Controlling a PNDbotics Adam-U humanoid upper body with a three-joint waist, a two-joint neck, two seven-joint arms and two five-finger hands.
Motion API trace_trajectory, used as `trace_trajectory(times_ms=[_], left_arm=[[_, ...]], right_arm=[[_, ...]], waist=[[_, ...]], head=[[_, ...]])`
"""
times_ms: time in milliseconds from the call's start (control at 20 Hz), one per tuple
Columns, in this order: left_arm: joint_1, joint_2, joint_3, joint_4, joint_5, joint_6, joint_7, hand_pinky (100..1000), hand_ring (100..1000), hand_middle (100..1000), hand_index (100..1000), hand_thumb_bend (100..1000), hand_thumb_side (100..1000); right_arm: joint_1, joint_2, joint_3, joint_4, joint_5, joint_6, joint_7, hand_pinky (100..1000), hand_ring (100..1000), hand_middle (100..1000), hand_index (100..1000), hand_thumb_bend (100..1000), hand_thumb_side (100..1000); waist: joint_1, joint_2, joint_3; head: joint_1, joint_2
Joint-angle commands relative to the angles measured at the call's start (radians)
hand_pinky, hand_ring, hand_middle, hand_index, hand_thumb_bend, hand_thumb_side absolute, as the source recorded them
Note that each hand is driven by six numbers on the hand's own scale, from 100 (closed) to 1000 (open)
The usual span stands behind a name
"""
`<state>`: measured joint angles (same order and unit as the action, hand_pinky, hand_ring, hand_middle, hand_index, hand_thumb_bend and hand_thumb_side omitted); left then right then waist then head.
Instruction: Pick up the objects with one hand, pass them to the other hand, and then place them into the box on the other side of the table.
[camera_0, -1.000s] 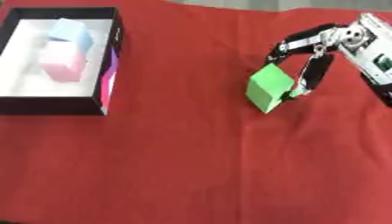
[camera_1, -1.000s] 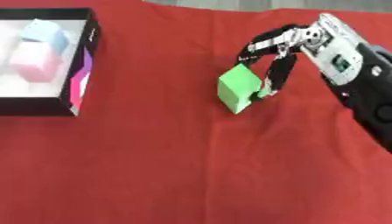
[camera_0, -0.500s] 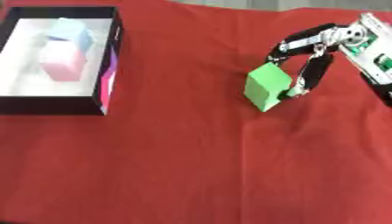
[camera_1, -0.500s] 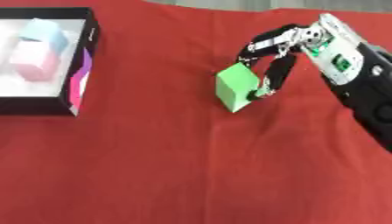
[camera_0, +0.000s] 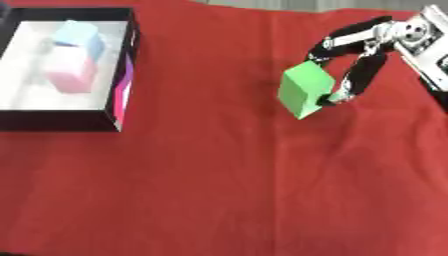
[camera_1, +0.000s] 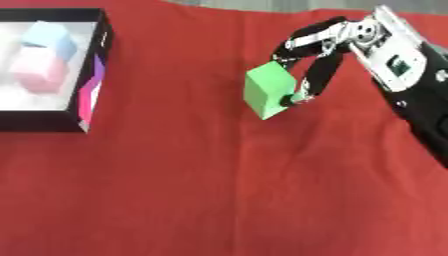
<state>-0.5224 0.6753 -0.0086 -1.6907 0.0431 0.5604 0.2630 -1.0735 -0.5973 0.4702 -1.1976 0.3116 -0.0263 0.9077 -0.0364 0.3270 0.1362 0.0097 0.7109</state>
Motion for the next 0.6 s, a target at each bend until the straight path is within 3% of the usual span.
trace_trajectory(times_ms=[50,300,600], left_arm=[[-0.005,0.024,0.017,-0.008,-0.004,-0.002,0.002,756,763,657,679,100,907],[-0.003,0.026,0.019,-0.009,-0.004,-0.003,0.005,757,763,657,679,100,903],[-0.004,0.034,0.022,-0.01,-0.005,-0.004,0.007,757,763,657,679,100,896]], right_arm=[[-0.021,-0.037,-0.016,-0.025,-0.009,0.009,-0.001,919,757,507,511,252,157],[-0.016,-0.04,-0.047,-0.044,-0.051,0.036,-0.011,899,735,486,494,188,154],[0.021,-0.03,-0.074,-0.101,-0.171,0.104,-0.141,877,713,477,491,100,143]], waist=[[0.0,-0.022,-0.002],[0.003,-0.027,-0.007],[0.014,-0.038,-0.014]], head=[[0.007,0.002],[0.012,0.003],[0.017,0.007]])
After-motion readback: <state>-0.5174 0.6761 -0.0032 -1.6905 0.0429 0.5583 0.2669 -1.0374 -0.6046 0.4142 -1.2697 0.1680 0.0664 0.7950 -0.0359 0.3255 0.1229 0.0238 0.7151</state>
